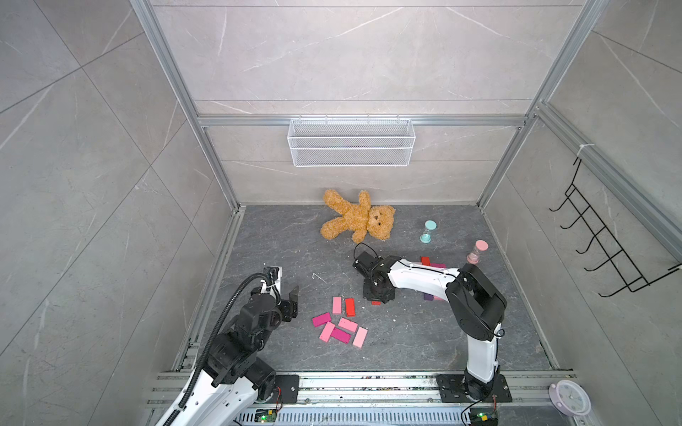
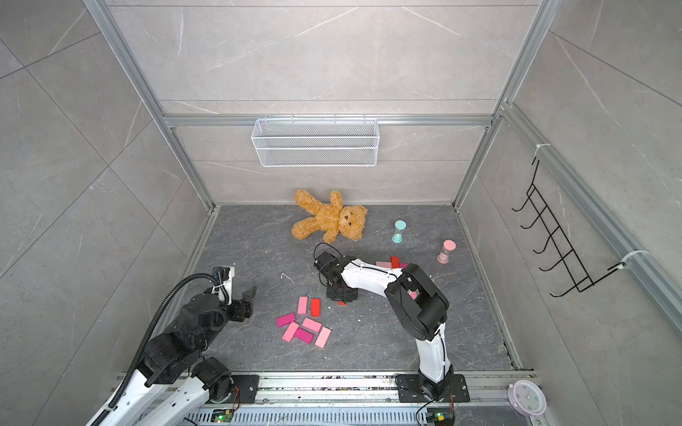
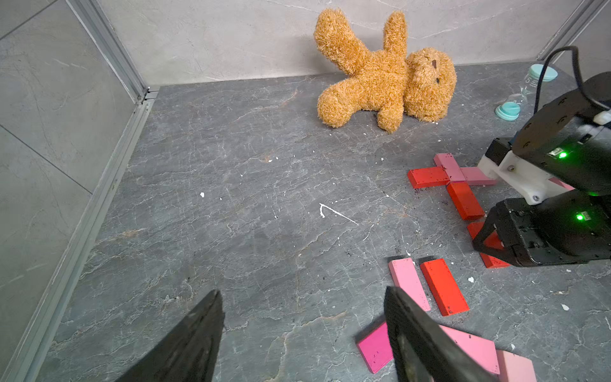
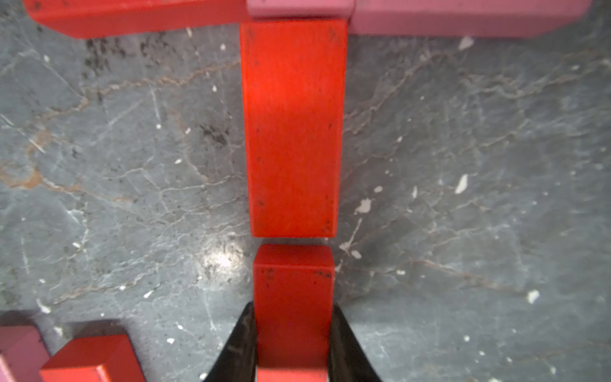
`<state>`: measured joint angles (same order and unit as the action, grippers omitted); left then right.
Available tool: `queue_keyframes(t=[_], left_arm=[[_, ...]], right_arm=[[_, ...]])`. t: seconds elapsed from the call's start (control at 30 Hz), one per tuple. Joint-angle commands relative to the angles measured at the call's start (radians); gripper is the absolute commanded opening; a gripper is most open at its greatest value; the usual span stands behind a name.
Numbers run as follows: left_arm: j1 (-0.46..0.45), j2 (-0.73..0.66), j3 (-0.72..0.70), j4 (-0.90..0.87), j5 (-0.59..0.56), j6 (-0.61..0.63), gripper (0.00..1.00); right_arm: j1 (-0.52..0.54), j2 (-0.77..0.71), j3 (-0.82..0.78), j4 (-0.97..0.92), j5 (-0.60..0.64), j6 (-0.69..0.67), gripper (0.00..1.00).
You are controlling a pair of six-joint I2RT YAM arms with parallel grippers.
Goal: Assemble the letter t with building blocks
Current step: Assemble the building block at the center of the board.
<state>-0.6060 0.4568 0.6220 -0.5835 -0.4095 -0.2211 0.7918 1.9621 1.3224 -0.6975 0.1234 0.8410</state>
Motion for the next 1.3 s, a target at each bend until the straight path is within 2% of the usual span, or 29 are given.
queue_keyframes(t=[0.0,1.27], left_arm=[[0.001,0.000,0.019,0.009,-0.005,-0.002,0.79],[0.001,0.015,0.015,0.007,-0.015,-0.005,0.79]], right_arm=[[-0.012,0.038,0.014,-0.004,0.022,-0.009,0.29],[-0.034,0.063,0.014,0.003,0.019,-0.023,0.31]])
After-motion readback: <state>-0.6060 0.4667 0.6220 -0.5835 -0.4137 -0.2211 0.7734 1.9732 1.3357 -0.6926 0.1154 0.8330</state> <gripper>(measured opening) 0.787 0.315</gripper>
